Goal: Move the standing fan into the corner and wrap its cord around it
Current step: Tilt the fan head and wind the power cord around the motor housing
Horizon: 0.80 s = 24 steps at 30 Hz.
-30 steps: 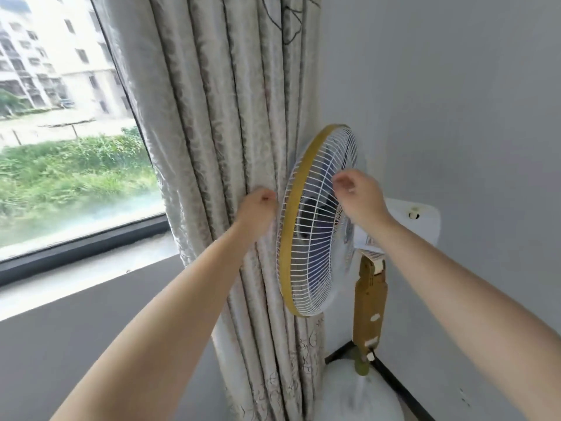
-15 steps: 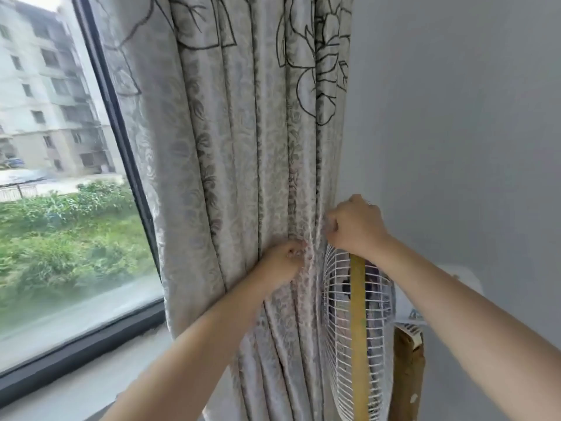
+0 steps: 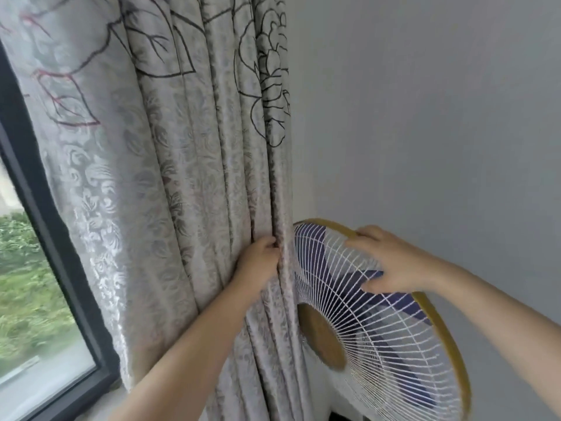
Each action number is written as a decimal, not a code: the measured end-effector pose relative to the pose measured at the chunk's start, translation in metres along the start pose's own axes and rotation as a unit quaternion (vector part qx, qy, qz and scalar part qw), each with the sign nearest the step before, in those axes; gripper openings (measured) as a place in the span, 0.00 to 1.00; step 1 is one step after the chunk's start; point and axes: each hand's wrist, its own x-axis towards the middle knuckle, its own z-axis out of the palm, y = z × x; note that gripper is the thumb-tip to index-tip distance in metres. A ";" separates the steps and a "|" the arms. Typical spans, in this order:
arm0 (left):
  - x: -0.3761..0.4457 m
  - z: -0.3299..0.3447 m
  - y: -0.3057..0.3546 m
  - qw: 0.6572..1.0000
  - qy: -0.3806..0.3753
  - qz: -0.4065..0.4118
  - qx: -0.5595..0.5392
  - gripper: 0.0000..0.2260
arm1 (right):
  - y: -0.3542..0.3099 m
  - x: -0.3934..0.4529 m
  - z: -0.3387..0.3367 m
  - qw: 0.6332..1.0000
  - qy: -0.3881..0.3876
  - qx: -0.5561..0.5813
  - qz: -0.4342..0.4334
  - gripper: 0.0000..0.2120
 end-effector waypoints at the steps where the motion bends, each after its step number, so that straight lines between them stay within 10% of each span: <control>1: 0.002 0.004 0.003 1.000 -0.006 -0.020 -0.020 0.15 | 0.004 -0.008 -0.007 0.999 -0.020 -0.024 0.023 0.32; 3: 0.007 0.019 0.009 0.999 -0.017 -0.017 -0.029 0.16 | 0.002 -0.019 -0.021 0.992 -0.044 -0.099 0.059 0.18; 6: 0.018 0.036 0.021 0.999 0.012 0.023 -0.036 0.12 | -0.011 -0.022 -0.024 0.981 -0.006 -0.175 0.086 0.24; 11: 0.033 0.047 0.028 0.995 -0.015 0.040 -0.090 0.09 | 0.022 -0.037 0.004 0.976 0.201 0.028 0.078 0.21; 15: 0.038 0.050 0.021 0.977 -0.025 0.140 0.161 0.13 | 0.038 -0.041 0.008 0.953 0.247 0.160 0.068 0.15; 24: 0.048 0.051 0.007 0.949 -0.173 0.000 0.264 0.30 | -0.010 -0.017 0.054 0.947 0.290 -0.093 0.100 0.26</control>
